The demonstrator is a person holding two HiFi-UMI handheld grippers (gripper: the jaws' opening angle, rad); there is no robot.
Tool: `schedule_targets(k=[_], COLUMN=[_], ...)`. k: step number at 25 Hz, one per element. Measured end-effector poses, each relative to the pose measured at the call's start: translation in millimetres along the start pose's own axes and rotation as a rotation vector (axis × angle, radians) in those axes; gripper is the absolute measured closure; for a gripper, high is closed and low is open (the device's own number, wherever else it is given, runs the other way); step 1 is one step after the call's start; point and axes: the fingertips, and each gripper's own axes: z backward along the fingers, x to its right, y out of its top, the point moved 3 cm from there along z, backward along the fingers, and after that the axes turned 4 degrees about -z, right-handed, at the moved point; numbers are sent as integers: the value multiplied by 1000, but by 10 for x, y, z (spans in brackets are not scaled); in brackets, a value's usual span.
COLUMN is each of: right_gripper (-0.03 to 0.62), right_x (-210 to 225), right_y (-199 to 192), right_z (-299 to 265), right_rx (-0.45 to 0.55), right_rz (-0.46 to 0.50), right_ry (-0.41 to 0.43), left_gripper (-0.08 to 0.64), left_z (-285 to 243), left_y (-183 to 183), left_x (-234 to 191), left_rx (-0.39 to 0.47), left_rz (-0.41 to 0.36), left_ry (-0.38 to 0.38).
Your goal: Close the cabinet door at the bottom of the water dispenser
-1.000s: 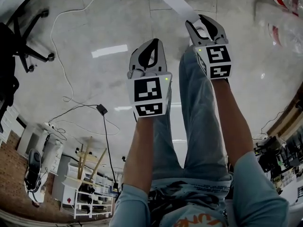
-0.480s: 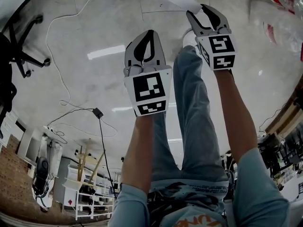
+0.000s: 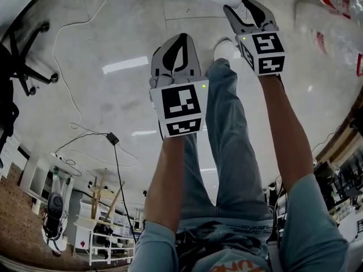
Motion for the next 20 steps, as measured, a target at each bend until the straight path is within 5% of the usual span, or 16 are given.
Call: schedule_targets(k=[20], right_gripper=[454], right_x=[654], right_y=[445], right_z=[-356], right_rx=[57], right_rz=[-92], right_ry=[-68], left_gripper=[552], left_z=[-135], left_y=[182], left_x=[124], left_rx=[15], left_rz=[19], left_ry=[15])
